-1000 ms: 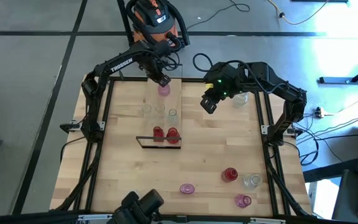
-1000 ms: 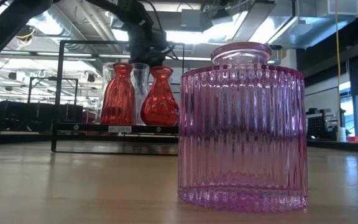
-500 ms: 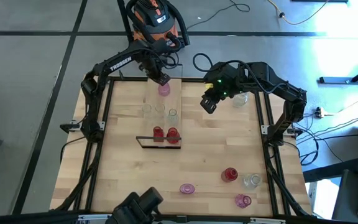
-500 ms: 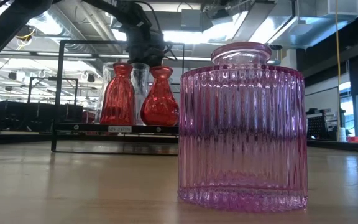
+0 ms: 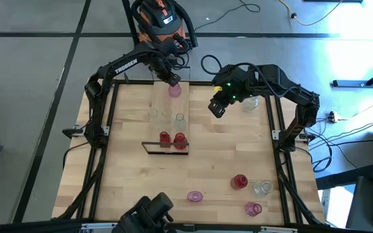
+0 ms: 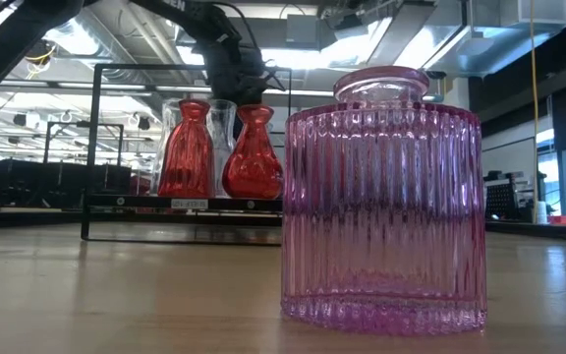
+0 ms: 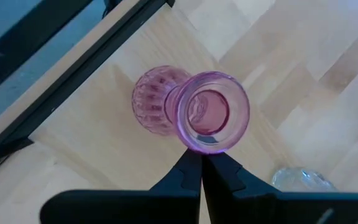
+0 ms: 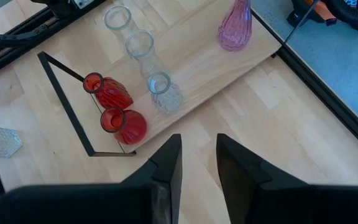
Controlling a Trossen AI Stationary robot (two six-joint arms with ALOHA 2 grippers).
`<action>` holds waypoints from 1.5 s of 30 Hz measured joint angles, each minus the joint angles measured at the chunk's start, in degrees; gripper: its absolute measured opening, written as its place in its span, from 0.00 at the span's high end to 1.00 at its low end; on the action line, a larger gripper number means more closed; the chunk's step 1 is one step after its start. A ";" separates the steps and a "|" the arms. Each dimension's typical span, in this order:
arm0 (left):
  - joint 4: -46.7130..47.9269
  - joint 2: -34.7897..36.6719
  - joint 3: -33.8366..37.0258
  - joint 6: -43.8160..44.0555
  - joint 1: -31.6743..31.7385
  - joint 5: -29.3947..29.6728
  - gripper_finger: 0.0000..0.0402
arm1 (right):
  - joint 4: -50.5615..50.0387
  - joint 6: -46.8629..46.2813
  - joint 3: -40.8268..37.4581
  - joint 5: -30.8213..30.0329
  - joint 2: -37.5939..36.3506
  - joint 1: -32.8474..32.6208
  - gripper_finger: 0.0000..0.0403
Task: Sort vases onto shelf
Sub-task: Put the purple vase on the shelf, then put the transparent vase on the shelf
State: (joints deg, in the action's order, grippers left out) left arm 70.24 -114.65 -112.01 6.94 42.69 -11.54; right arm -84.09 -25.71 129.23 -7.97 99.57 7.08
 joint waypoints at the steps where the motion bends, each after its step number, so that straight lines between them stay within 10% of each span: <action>1: -0.22 -0.28 0.00 -0.01 -0.08 0.00 1.00 | 0.00 -0.09 0.00 0.00 0.00 -0.01 0.79; 33: -10.65 -1.31 0.00 -1.46 -1.29 3.29 1.00 | -0.02 -1.26 0.00 0.24 0.00 -0.01 0.79; 45: -0.20 2.07 -0.39 -2.75 -1.77 2.00 1.00 | -1.01 -1.26 0.00 -2.22 0.02 -0.01 0.79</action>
State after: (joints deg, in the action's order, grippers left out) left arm 70.04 -112.58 -112.40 4.19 40.93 -9.54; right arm -85.10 -26.97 129.23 -10.18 99.59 7.07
